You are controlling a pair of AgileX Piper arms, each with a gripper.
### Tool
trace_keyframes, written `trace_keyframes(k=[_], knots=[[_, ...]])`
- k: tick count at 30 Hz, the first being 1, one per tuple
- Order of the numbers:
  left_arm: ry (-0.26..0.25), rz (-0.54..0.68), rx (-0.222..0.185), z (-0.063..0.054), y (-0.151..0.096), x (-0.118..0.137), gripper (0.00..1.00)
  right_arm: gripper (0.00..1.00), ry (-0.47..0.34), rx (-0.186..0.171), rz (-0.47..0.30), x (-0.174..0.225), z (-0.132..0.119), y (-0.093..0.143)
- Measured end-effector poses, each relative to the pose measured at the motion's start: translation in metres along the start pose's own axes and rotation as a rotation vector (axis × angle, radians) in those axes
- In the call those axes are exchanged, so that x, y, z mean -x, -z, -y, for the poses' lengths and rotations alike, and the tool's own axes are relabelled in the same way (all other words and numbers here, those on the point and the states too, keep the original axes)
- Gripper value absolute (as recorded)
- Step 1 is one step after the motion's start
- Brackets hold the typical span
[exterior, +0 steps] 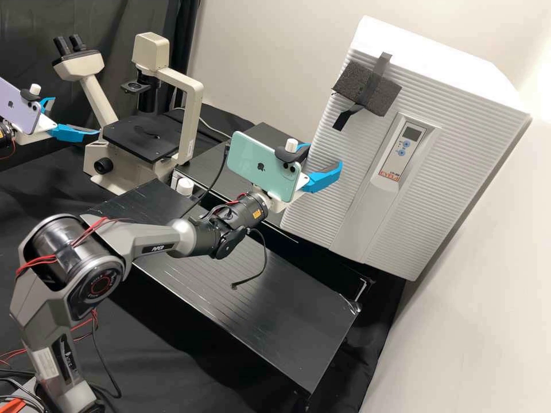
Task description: Open the incubator door.
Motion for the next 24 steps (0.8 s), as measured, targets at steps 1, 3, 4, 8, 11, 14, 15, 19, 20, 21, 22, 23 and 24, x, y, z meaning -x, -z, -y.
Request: trace_keyframes(k=[1, 3, 4, 8, 11, 14, 15, 19, 20, 21, 22, 23, 24], knots=[[0.000, 0.000, 0.000, 0.000, 0.000, 0.000, 1.00, 0.00, 0.001, 0.000, 0.001, 0.000, 0.000, 0.000], [0.000, 0.000, 0.000, 0.000, 0.000, 0.000, 1.00, 0.00, -0.001, 0.000, -0.001, 0.001, -0.001, 0.001], [0.000, 0.000, 0.000, 0.000, 0.000, 0.000, 1.00, 0.00, -0.002, 0.000, 0.000, 0.003, -0.001, 0.000], [0.000, 0.000, 0.000, 0.000, 0.000, 0.000, 1.00, 0.00, -0.003, 0.026, -0.001, 0.008, -0.006, -0.002], [0.000, 0.000, 0.000, 0.000, 0.000, 0.000, 1.00, 0.00, -0.006, 0.038, 0.000, 0.013, -0.010, -0.004], [0.000, 0.000, 0.000, 0.000, 0.000, 0.000, 1.00, 0.00, -0.009, 0.056, 0.001, 0.021, -0.015, -0.005], [0.000, 0.000, 0.000, 0.000, 0.000, 0.000, 1.00, 0.00, -0.011, 0.062, 0.001, 0.024, -0.016, -0.005], [0.000, 0.000, 0.000, 0.000, 0.000, 0.000, 1.00, 0.00, -0.021, 0.079, 0.007, 0.036, -0.023, -0.006], [0.000, 0.000, 0.000, 0.000, 0.000, 0.000, 1.00, 0.00, -0.023, 0.084, 0.006, 0.039, -0.024, -0.005], [0.000, 0.000, 0.000, 0.000, 0.000, 0.000, 1.00, 0.00, -0.024, 0.088, 0.010, 0.042, -0.025, -0.006], [0.000, 0.000, 0.000, 0.000, 0.000, 0.000, 1.00, 0.00, -0.028, 0.090, 0.012, 0.046, -0.026, -0.006], [0.000, 0.000, 0.000, 0.000, 0.000, 0.000, 1.00, 0.00, -0.037, 0.092, 0.014, 0.051, -0.029, -0.006], [0.000, 0.000, 0.000, 0.000, 0.000, 0.000, 1.00, 0.00, -0.041, 0.094, 0.017, 0.054, -0.031, -0.006]])
